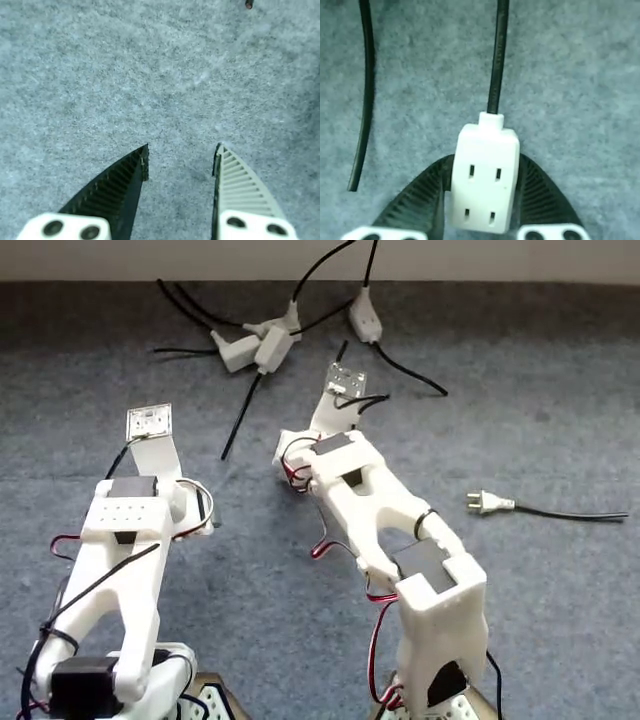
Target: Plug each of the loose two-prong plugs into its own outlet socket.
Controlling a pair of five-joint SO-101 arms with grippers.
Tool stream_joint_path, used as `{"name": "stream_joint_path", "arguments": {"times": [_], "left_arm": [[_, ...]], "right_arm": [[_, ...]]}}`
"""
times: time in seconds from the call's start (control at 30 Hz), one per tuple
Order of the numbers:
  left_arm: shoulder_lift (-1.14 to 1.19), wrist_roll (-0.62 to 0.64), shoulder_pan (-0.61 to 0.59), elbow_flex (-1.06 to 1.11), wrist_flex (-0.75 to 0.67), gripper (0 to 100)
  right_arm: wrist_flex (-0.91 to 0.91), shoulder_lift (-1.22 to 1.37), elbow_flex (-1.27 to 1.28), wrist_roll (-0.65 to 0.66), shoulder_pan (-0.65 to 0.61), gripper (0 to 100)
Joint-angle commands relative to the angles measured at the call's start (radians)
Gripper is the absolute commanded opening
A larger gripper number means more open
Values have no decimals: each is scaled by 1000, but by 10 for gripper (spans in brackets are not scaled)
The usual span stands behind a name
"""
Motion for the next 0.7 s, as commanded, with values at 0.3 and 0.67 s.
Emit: {"name": "stream_joint_path", "arguments": {"times": [0.3,0.67], "left_arm": [[-30,8,-4,2,-43,221],[-38,9,18,30,-75,221]], "right_arm": [[19,-197,-30,-2,-4,272],[122,-702,-30,77,159,273]]}}
